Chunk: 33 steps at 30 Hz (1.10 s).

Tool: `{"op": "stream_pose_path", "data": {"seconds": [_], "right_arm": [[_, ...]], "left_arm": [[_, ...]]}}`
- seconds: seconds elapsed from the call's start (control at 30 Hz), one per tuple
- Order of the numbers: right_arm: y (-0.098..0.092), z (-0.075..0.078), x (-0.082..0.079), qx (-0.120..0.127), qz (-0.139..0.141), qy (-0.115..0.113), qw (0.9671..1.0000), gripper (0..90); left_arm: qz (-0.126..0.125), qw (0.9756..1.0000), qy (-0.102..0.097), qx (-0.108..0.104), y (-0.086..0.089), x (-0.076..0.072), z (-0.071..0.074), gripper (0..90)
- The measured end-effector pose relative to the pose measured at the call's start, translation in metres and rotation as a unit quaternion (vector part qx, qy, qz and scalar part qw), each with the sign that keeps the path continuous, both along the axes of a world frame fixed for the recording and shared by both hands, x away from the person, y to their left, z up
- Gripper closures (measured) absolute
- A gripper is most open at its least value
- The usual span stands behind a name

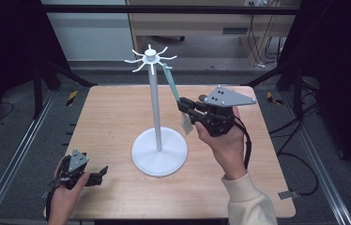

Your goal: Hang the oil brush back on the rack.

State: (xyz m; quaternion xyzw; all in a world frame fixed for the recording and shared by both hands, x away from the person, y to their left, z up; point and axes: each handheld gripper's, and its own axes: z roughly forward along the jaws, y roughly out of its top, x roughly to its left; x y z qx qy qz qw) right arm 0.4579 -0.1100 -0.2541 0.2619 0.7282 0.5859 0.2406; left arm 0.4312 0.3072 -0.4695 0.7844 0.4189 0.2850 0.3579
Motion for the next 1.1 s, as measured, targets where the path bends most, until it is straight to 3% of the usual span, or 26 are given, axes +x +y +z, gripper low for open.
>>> {"op": "stream_pose_path", "data": {"seconds": [1.1], "right_arm": [[0.0051,-0.0070,0.0058,-0.002,-0.001,0.005,1.0000,81.0]], "left_arm": [[-0.002,1.0000,0.000,-0.001,-0.0007,0.0002,-0.0001,3.5]]}}
